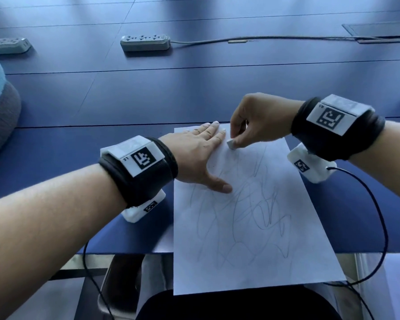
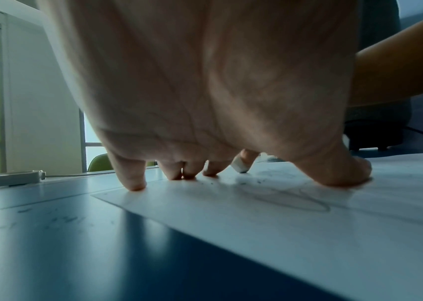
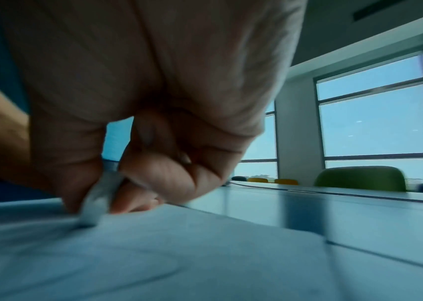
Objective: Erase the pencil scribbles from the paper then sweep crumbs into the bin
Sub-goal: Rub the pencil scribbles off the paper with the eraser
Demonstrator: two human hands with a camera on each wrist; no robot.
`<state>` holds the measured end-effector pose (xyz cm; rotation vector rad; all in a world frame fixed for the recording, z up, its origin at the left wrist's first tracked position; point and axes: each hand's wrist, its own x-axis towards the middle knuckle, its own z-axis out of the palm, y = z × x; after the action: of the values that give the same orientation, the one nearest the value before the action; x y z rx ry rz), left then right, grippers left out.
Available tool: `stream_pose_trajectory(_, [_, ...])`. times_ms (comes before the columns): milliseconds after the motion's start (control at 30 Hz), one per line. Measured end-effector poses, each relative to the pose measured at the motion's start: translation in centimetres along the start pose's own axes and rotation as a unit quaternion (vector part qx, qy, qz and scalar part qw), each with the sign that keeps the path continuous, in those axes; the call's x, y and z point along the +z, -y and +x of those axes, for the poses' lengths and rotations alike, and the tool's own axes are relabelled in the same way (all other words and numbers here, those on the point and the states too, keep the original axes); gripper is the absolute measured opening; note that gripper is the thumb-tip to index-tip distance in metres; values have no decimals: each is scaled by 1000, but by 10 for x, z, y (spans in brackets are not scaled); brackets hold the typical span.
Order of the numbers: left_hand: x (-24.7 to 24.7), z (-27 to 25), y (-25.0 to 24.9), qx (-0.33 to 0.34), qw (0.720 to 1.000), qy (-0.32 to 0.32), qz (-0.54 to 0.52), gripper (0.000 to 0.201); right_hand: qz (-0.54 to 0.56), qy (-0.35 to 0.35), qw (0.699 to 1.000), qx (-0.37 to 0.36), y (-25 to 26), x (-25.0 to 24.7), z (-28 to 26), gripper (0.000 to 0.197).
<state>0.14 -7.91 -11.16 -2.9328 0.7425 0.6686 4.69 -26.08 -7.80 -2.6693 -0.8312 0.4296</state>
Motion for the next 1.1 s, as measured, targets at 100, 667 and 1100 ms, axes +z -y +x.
stream_pose_trajectory(100, [1,2,3,12,1000,-7,-14,134,-5,36,999,-33,13,13,-6,13])
stream_pose_trajectory(667, [-5,-3,-3,-6,1000,13,4,127,-17,6,1000,19,-5,-5,-3,14])
stream_pose_trajectory(1100, [-7,-3,-5,-10,999,35,3,125,-19,81,996,-21,4,5,-11,14])
